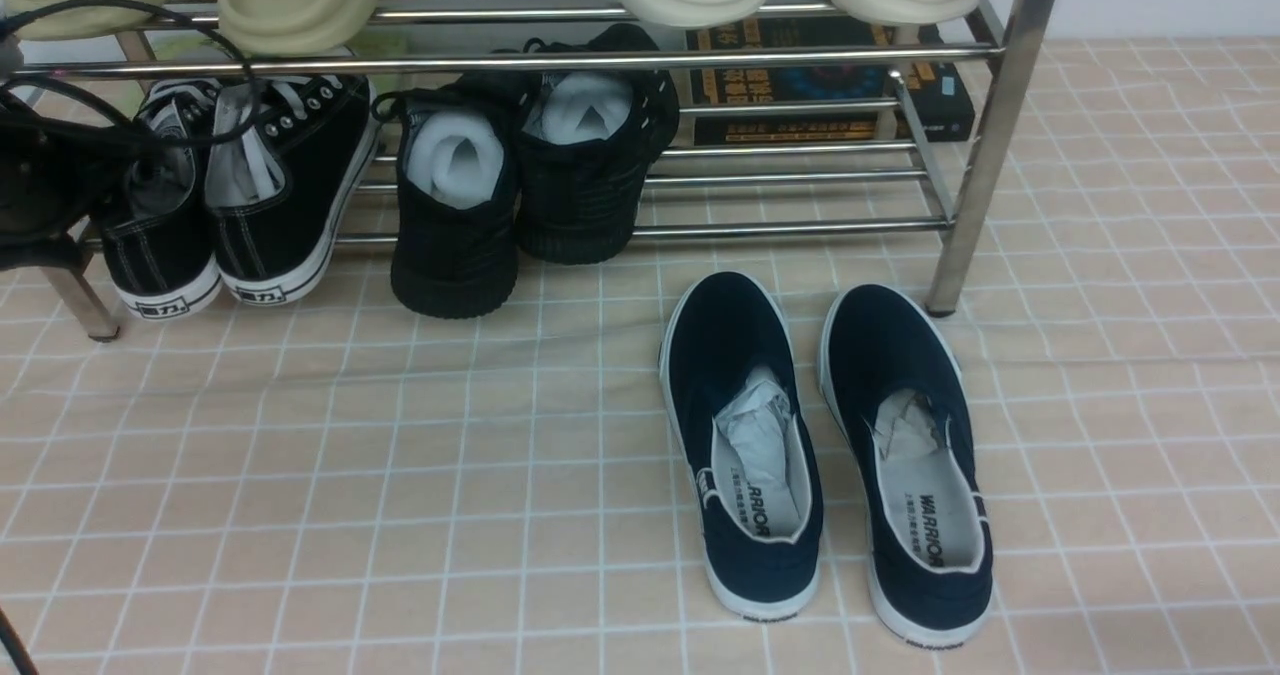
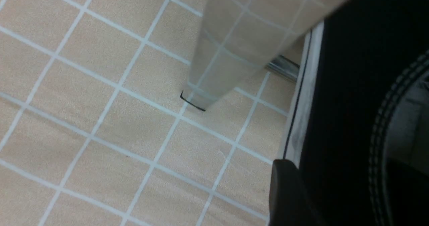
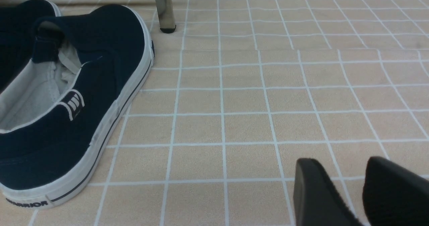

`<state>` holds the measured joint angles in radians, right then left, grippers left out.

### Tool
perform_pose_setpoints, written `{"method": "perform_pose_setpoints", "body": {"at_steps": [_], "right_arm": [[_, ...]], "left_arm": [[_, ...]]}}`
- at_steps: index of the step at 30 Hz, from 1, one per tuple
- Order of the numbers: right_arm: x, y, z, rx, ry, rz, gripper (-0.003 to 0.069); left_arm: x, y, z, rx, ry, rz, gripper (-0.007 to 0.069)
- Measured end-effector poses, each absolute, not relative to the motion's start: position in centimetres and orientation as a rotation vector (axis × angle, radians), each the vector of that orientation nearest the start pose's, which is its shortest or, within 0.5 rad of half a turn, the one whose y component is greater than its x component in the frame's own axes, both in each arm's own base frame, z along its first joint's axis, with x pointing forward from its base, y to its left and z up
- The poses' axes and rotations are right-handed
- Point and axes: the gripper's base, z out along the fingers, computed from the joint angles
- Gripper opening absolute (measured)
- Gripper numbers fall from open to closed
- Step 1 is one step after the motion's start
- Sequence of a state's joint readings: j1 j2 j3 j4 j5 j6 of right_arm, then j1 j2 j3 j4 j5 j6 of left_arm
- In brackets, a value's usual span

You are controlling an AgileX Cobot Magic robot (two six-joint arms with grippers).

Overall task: Take the shoes off the shelf from the light coffee tablecloth by hand.
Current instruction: 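Grasp the leftmost shoe on the bottom shelf of the shoe rack with the left gripper, then set the held shoe down on the floor in front of the rack with the left gripper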

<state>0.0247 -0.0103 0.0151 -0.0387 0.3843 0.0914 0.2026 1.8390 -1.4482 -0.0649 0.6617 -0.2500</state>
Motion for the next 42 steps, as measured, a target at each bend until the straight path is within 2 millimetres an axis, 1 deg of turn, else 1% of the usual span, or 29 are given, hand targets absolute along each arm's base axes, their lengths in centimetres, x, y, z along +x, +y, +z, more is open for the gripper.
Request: {"method": "perform_pose_setpoints", "body": {"at_steps": [2,4,6,8,9,11,12,13,15,16,18,19,20,22,25,28,29,30,31,33,36,39,41,42], "right_arm": [[5.2,0.0,17.4,0.039,1.872,0.042,0.0239],[5.2,0.0,17.4,0.039,1.872,0.042,0.0239],[5.2,0.0,17.4,0.039,1.872,0.042,0.0239],[5.2,0.0,17.4,0.039,1.872,0.042,0.0239],[5.2,0.0,17.4,0.039,1.872,0.042,0.0239],[5.2,0.0,17.4,0.039,1.872,0.042,0.0239],[5.2,0.0,17.4,0.039,1.872,0.042,0.0239],[5.2,0.0,17.4,0.039,1.872,0.042,0.0239],[5.2,0.0,17.4,0.039,1.872,0.042,0.0239],[5.2,0.0,17.4,0.039,1.872,0.042,0.0239],[5.2,0.0,17.4,0.039,1.872,0.042,0.0239],[5.2,0.0,17.4,0.039,1.872,0.042,0.0239],[5.2,0.0,17.4,0.039,1.872,0.042,0.0239],[5.2,0.0,17.4,0.039,1.872,0.042,0.0239],[5.2,0.0,17.4,0.039,1.872,0.042,0.0239],[5.2,0.0,17.4,0.039,1.872,0.042,0.0239],[5.2,0.0,17.4,0.039,1.872,0.042,0.0239],[5.2,0.0,17.4,0.039,1.873,0.042,0.0239],[5.2,0.0,17.4,0.039,1.873,0.042,0.0239],[5.2,0.0,17.4,0.039,1.873,0.042,0.0239],[5.2,0.0,17.4,0.039,1.873,0.042,0.0239],[5.2,0.0,17.4,0.039,1.873,0.042,0.0239],[5.2,0.0,17.4,0.039,1.873,0.042,0.0239],[5.2,0.0,17.4,0.039,1.873,0.042,0.0239]], "left_arm": [[40.3,7.9,25.3,-0.619,2.469,-0.089,0.0344],[40.4,7.9,25.1,-0.621,2.477,-0.089,0.0318],[40.4,7.9,25.0,-0.623,2.479,-0.09,0.0251],[40.4,7.9,25.0,-0.626,2.481,-0.094,0.0162],[40.3,7.9,24.9,-0.627,2.488,-0.094,0.0099],[40.2,7.8,24.9,-0.63,2.501,-0.095,0.0044],[40.1,7.8,24.9,-0.63,2.508,-0.094,0.0031],[39.9,7.8,25.1,-0.631,2.516,-0.093,0.0024],[39.0,7.6,26.0,-0.633,2.56,-0.088,0.0019],[38.5,7.5,26.5,-0.632,2.577,-0.083,0.0019],[37.1,7.4,28.2,-0.62,2.604,-0.055,0.002],[36.9,7.4,28.4,-0.617,2.609,-0.046,0.002],[35.9,7.4,30.0,-0.6,2.599,-0.016,0.002],[34.1,7.3,32.6,-0.576,2.576,0.033,0.002],[30.8,7.0,36.4,-0.556,2.536,0.091,0.0022],[27.4,6.7,39.0,-0.553,2.529,0.146,0.0022],[26.6,6.6,39.6,-0.552,2.526,0.159,0.0024],[25.3,6.6,40.3,-0.557,2.529,0.196,0.0024],[24.7,6.5,40.7,-0.56,2.528,0.206,0.0024],[23.2,6.5,42.0,-0.551,2.473,0.25,0.0024],[22.0,6.4,43.0,-0.547,2.43,0.267,0.0024],[21.4,6.3,43.2,-0.548,2.421,0.269,0.0024],[20.9,6.1,42.2,-0.566,2.447,0.252,0.0024],[20.9,6.1,42.2,-0.566,2.445,0.252,0.0024]]}}
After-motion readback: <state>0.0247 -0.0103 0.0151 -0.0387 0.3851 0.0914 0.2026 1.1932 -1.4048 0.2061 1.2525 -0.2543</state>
